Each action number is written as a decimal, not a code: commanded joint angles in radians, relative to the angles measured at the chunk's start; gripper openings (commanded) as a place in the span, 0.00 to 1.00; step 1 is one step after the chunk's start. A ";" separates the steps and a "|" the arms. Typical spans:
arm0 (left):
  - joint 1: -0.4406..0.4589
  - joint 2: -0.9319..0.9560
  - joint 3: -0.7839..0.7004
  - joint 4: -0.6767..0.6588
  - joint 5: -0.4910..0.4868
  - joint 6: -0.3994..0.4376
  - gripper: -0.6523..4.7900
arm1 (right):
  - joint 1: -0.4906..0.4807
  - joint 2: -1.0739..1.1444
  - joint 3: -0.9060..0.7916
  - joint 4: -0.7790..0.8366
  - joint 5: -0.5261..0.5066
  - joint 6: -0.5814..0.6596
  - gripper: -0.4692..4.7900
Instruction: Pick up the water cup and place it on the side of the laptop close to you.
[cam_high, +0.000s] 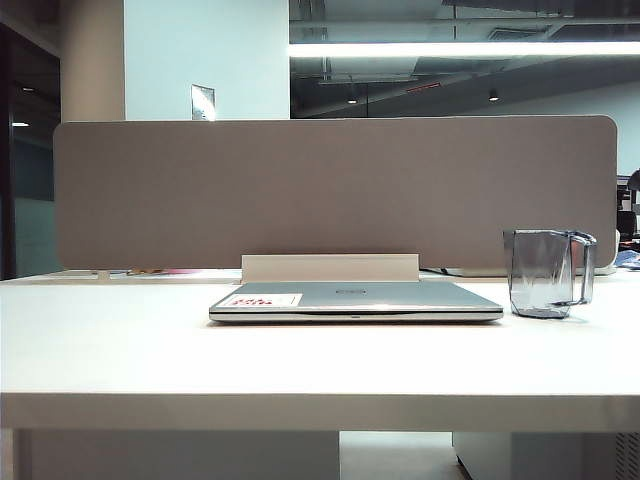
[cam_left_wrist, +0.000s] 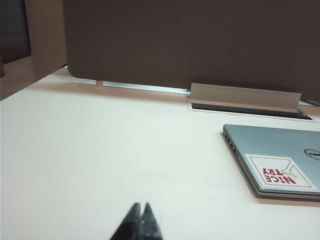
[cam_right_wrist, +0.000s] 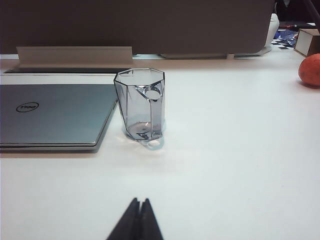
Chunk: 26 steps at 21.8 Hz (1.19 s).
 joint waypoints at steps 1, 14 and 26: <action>-0.001 0.001 0.003 0.005 0.005 -0.003 0.11 | 0.000 -0.002 -0.006 0.014 0.004 -0.003 0.08; -0.001 0.001 0.003 0.006 0.005 -0.003 0.11 | 0.000 -0.002 -0.006 0.016 0.004 -0.003 0.08; -0.001 0.001 0.003 0.003 0.005 -0.003 0.11 | 0.002 -0.002 -0.006 0.039 -0.095 0.192 0.08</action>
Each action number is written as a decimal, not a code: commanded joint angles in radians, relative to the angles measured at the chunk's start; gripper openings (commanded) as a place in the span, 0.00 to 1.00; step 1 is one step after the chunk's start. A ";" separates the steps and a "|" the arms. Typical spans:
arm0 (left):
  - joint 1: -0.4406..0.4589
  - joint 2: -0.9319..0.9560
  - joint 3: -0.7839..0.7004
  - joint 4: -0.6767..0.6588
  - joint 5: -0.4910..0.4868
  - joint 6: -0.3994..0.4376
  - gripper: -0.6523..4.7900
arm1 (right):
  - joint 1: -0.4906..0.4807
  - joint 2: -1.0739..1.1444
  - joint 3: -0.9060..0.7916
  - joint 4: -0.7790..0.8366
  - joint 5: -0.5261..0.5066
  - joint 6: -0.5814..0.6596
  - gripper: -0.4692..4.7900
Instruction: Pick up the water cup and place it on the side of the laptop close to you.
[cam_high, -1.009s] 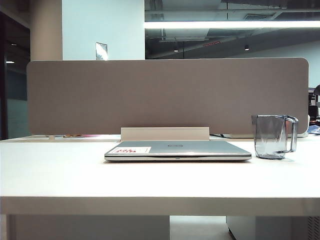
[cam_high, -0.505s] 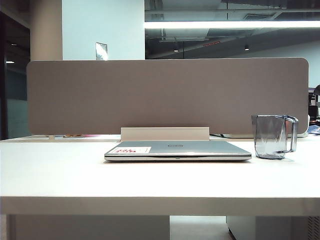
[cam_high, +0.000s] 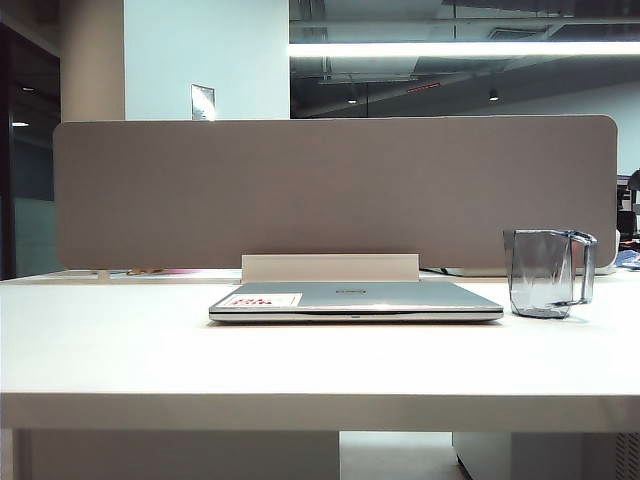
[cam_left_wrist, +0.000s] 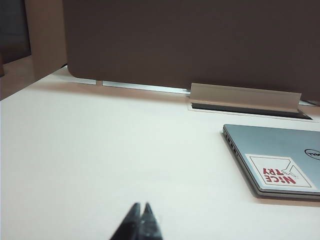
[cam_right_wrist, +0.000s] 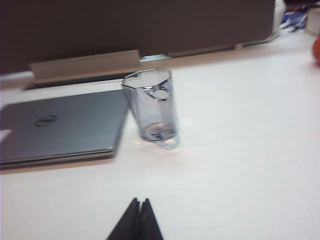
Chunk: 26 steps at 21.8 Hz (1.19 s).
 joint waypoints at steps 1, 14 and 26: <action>-0.001 0.001 0.003 0.003 0.005 -0.003 0.11 | 0.002 -0.002 -0.006 0.052 -0.085 0.039 0.08; -0.001 0.001 0.003 -0.048 0.005 -0.003 0.11 | 0.015 0.212 0.230 0.130 -0.116 0.023 0.08; -0.001 0.001 0.003 -0.047 0.005 -0.003 0.11 | 0.014 0.707 0.323 0.390 -0.117 0.003 0.08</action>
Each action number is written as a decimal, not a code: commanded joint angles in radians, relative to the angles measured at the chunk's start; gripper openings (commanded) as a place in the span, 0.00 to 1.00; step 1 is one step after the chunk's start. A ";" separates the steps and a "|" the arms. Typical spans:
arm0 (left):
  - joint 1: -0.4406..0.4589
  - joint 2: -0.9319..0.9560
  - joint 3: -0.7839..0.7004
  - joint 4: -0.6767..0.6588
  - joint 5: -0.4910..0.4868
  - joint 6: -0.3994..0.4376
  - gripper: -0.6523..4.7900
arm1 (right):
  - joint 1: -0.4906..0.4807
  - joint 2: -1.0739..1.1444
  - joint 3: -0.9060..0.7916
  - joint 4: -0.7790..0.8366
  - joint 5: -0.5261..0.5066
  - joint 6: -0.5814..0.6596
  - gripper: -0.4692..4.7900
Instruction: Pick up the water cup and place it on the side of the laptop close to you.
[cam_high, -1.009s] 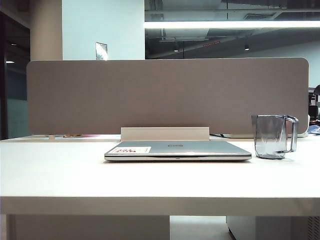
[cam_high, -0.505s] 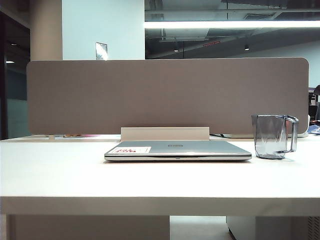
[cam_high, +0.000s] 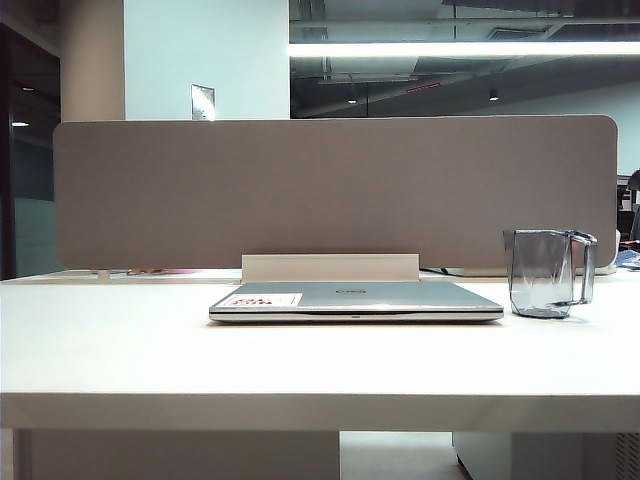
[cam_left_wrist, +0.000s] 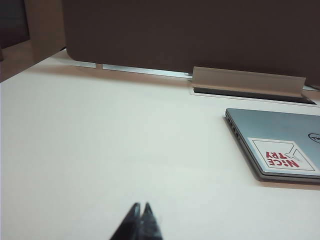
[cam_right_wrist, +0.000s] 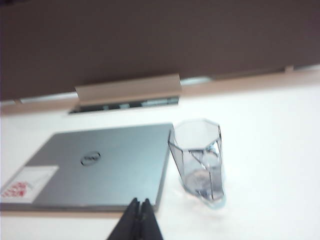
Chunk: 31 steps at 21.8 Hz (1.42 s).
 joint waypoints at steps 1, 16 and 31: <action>-0.001 0.001 0.003 0.011 0.005 -0.003 0.11 | 0.000 0.118 0.003 0.113 0.000 -0.033 0.08; -0.001 0.001 0.003 0.011 0.004 -0.003 0.11 | -0.001 0.754 0.123 0.389 -0.004 -0.129 0.18; -0.001 0.001 0.003 0.011 0.004 -0.003 0.11 | 0.000 1.017 0.150 0.599 0.020 -0.129 0.42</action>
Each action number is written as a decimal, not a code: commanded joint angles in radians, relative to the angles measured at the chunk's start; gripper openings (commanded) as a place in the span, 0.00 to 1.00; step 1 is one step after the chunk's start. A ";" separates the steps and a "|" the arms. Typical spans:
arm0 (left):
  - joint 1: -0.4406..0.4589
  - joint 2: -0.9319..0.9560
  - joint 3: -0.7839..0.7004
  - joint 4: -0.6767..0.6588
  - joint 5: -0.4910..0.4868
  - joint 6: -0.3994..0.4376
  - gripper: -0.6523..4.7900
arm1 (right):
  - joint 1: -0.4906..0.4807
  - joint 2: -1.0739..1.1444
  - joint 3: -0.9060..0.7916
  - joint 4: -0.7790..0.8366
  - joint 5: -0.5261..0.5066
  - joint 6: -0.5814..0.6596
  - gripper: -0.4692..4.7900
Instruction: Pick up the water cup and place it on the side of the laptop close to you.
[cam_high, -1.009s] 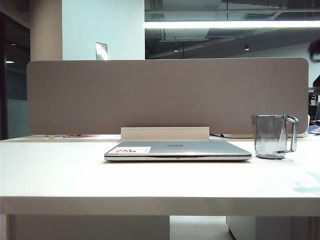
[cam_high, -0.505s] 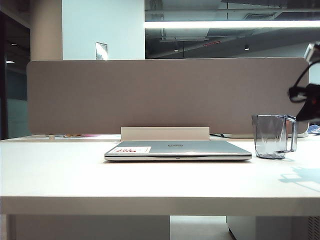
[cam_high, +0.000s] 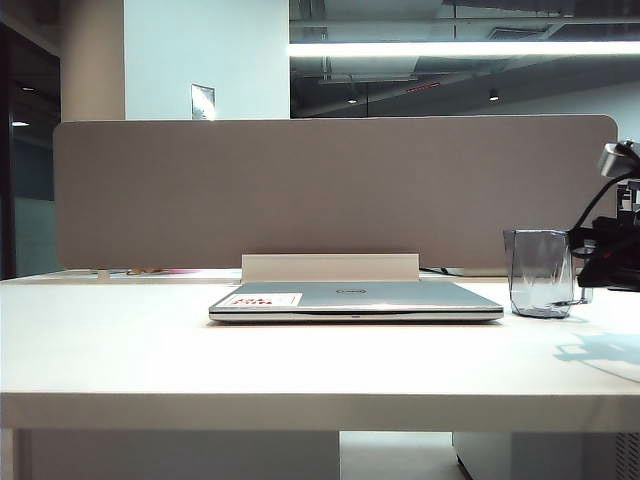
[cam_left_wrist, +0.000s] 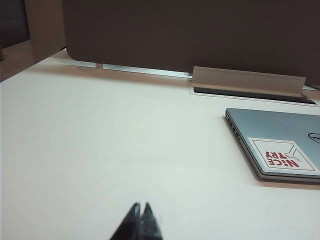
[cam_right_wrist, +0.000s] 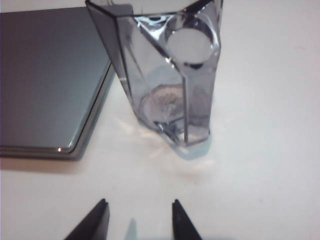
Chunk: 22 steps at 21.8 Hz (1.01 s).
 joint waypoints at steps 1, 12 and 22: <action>-0.001 0.001 0.003 0.011 0.004 -0.003 0.11 | 0.000 0.042 0.043 0.049 0.005 -0.002 0.42; -0.001 0.001 0.003 0.011 0.004 -0.003 0.11 | -0.001 0.102 0.160 0.048 0.115 -0.005 0.42; -0.001 0.001 0.003 0.011 0.004 -0.003 0.11 | -0.003 0.199 0.221 0.061 0.232 -0.026 0.42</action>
